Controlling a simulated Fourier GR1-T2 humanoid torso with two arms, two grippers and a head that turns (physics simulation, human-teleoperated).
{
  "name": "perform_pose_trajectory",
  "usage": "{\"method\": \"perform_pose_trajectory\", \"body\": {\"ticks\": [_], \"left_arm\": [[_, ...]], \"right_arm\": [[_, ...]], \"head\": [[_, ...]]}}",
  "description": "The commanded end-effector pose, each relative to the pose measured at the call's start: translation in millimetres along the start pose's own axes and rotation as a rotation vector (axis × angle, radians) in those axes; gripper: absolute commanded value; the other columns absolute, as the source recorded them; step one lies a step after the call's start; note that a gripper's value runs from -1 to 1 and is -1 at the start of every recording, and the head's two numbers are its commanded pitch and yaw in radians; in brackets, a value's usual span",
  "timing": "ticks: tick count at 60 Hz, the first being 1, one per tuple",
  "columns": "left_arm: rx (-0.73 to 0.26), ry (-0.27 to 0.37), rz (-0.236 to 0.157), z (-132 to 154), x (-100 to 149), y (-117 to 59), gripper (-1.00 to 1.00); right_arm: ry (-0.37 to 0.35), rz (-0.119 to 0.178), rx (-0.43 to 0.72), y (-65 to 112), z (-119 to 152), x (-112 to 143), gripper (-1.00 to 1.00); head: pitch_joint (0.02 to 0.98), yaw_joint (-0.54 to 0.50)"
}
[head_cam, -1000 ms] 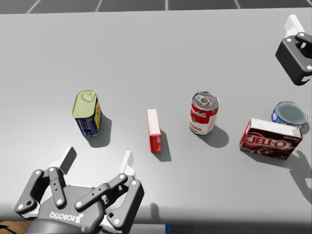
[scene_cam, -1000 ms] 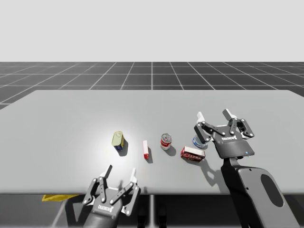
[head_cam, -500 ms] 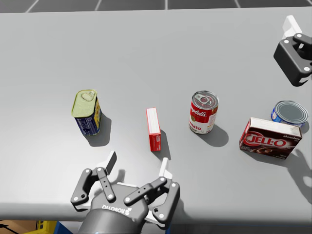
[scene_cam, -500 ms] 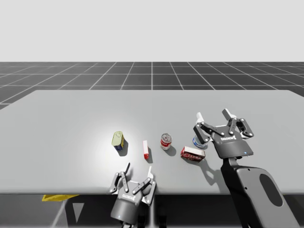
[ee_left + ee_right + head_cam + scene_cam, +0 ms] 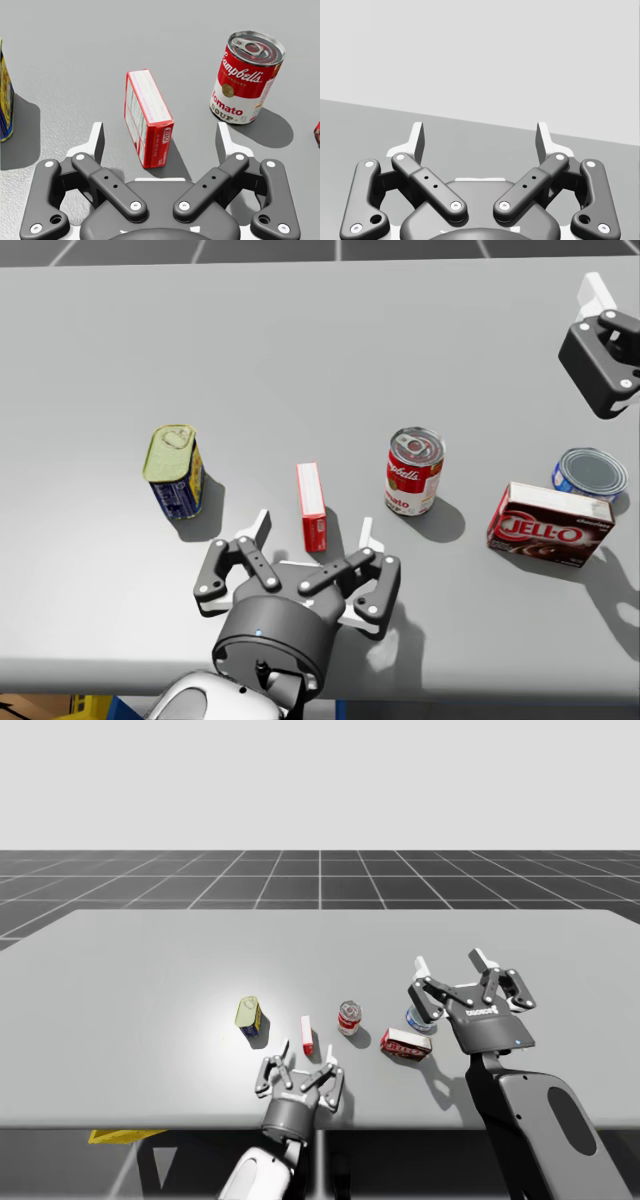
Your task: Lift the gelatin box off the table.
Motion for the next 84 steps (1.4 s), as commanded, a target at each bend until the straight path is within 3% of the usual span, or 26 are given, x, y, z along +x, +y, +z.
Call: {"method": "perform_pose_trajectory", "body": {"ticks": [1,22,23,24,25,27,29,32,40,65,84], "left_arm": [[0.038,0.018,-0.002,-18.0,-1.0,0.9,-1.00],[0.068,0.046,0.010,-35.4,-7.5,5.8,-1.00],[0.069,0.048,0.009,-35.3,-7.8,5.8,-0.56],[0.070,0.049,0.007,-35.2,-8.3,5.9,0.00],[0.068,0.051,0.008,-35.0,-8.7,6.0,0.16],[0.058,0.063,0.011,-34.1,-9.8,6.0,0.70],[0.057,0.068,0.013,-33.6,-10.3,5.6,0.76],[0.042,0.079,0.019,-32.4,-11.0,5.2,0.74],[0.035,0.078,0.009,-30.9,-12.0,4.7,0.94],[0.028,0.074,0.010,-30.4,-11.7,5.0,0.94],[0.022,0.063,0.013,-27.7,-6.9,4.9,0.93]], "right_arm": [[-0.003,-0.003,-0.002,-0.6,-0.1,0.8,-1.00],[-0.001,-0.002,-0.004,-1.0,-0.2,0.4,-1.00],[-0.001,-0.002,-0.004,-1.0,-0.2,0.3,-1.00],[-0.001,-0.001,-0.004,-1.1,-0.4,0.3,-1.00],[-0.001,-0.001,-0.003,-1.1,-0.4,0.2,-1.00],[-0.001,0.000,-0.004,-1.3,-0.3,0.2,-1.00],[-0.001,0.000,-0.004,-1.5,-0.3,0.1,-1.00],[-0.002,-0.001,-0.004,-1.7,-0.2,0.1,-1.00],[-0.004,0.000,-0.006,-2.0,0.0,0.4,-1.00],[-0.006,0.001,-0.009,-2.3,0.3,0.4,-1.00],[-0.005,0.000,-0.008,-2.1,0.7,-0.1,-1.00]], "head": [[0.852,0.04],[0.851,0.04],[0.851,0.04],[0.850,0.04],[0.849,0.04],[0.847,0.04],[0.845,0.04],[0.840,0.04],[0.812,0.05],[0.545,0.07],[0.480,0.08]]}}
